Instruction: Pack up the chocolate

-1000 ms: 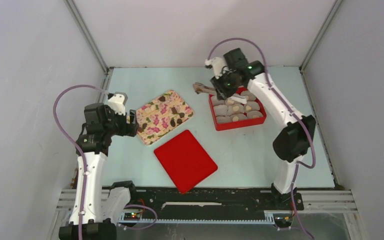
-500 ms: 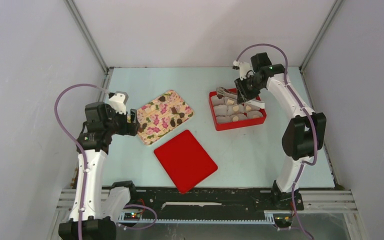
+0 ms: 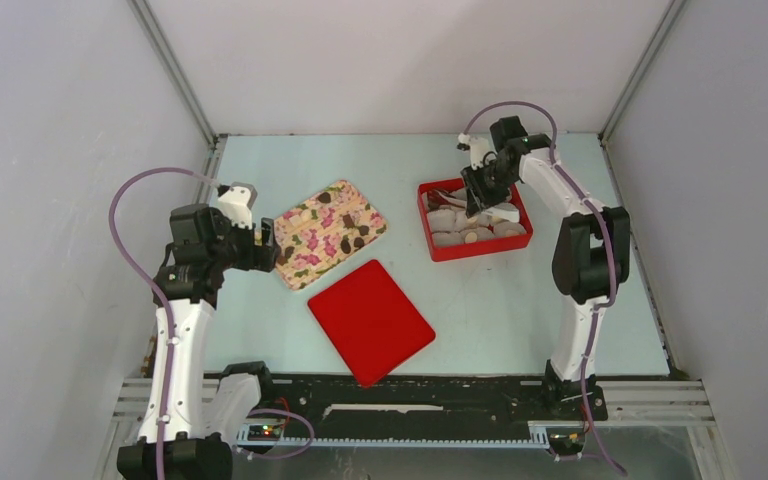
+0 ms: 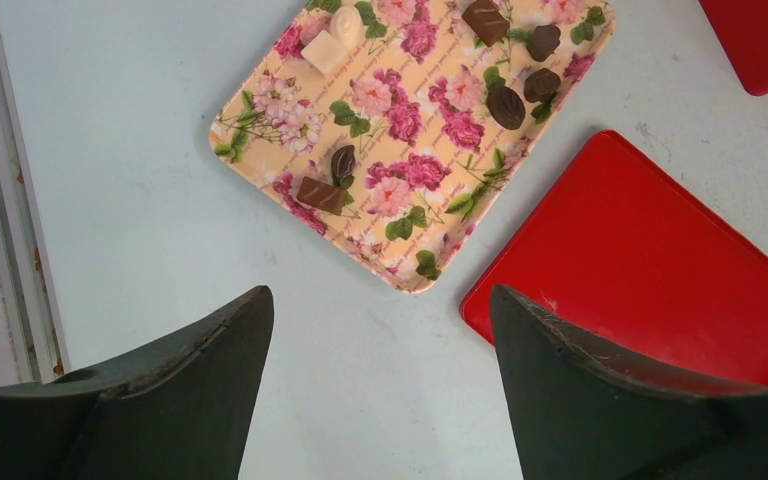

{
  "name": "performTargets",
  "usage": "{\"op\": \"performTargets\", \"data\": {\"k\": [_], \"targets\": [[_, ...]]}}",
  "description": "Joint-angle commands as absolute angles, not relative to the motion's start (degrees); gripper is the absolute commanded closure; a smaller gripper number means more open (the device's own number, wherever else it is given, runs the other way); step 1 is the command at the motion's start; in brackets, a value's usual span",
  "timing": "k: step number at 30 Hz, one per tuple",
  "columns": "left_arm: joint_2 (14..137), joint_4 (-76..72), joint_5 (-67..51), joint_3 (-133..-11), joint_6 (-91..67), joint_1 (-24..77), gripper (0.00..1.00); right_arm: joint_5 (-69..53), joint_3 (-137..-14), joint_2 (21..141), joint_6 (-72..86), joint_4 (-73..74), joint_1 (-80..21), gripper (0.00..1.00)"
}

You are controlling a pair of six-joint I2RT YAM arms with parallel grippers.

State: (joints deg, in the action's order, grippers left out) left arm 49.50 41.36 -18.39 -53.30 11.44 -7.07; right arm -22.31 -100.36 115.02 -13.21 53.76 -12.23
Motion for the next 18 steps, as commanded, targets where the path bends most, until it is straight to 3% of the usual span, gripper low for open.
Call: {"op": "performTargets", "data": {"k": [1,11,18], "targets": [[48.73,40.69,-19.84,-52.38,10.62,-7.56,0.17,-22.76,-102.18,115.05,-12.39,50.1,-12.11,0.72],[48.06,40.53,-20.73,-51.94,10.58,-7.81,0.16,-20.49,-100.53,112.8,-12.3,48.51,-12.11,0.63],[47.99,40.63,-21.24,-51.92,10.56,-7.84,0.16,-18.53,-100.03,112.19,-12.65,48.47,-12.23,0.62]]}}
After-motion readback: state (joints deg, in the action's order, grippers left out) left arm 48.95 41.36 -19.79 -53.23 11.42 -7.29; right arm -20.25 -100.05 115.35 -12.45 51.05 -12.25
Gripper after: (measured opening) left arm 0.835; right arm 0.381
